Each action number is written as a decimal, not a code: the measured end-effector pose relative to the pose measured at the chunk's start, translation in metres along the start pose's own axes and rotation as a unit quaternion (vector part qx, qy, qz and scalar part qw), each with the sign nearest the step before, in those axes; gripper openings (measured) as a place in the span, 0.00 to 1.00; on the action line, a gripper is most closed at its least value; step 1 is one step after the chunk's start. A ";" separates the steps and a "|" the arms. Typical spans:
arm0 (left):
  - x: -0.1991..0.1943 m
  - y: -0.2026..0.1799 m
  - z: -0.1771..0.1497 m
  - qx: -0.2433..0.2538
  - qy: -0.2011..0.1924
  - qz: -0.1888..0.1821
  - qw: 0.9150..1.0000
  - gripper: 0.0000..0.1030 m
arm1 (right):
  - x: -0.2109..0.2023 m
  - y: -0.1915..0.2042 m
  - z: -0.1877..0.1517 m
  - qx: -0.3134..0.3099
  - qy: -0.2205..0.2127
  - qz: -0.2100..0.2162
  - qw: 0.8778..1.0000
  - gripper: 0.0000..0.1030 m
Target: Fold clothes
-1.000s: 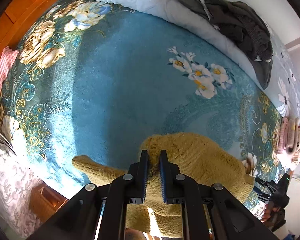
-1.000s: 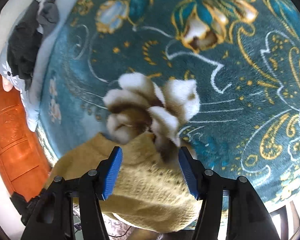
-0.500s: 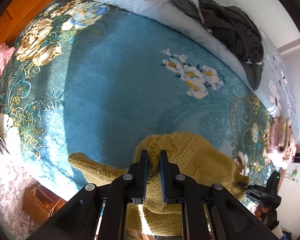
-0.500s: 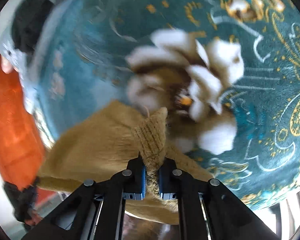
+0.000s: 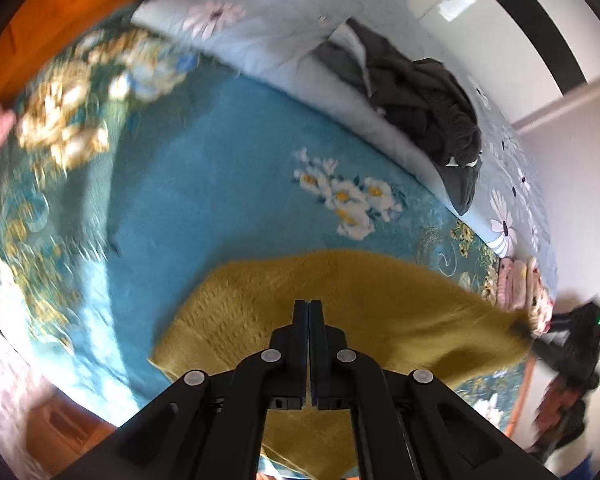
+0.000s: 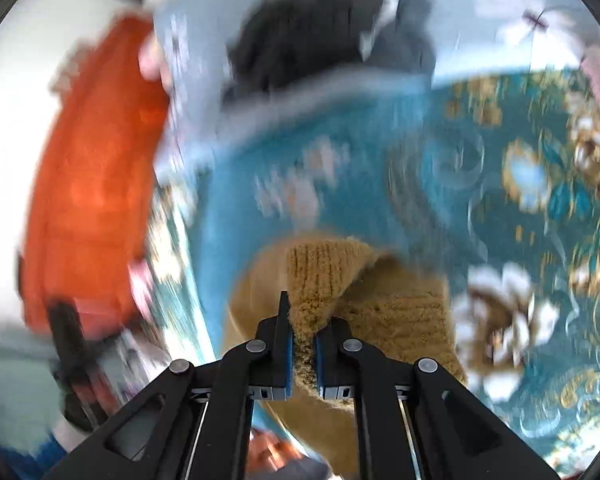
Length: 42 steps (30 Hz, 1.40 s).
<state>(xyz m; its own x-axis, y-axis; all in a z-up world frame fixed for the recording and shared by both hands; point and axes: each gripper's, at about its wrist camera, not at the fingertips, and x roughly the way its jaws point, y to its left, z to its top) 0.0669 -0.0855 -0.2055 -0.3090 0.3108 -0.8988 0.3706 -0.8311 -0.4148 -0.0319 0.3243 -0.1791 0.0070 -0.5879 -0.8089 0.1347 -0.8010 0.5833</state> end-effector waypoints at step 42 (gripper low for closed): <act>0.295 -0.270 -0.098 0.310 0.294 0.150 0.891 0.25 | 0.047 -0.111 -0.147 0.219 0.047 0.035 0.974 0.09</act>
<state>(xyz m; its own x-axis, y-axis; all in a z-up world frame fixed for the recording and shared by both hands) -0.0387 0.2757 -0.3725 0.3031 0.0675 -0.9506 -0.2526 -0.9561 -0.1484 0.0995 0.4020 -0.2926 0.0944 -0.6467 -0.7569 -0.3041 -0.7427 0.5966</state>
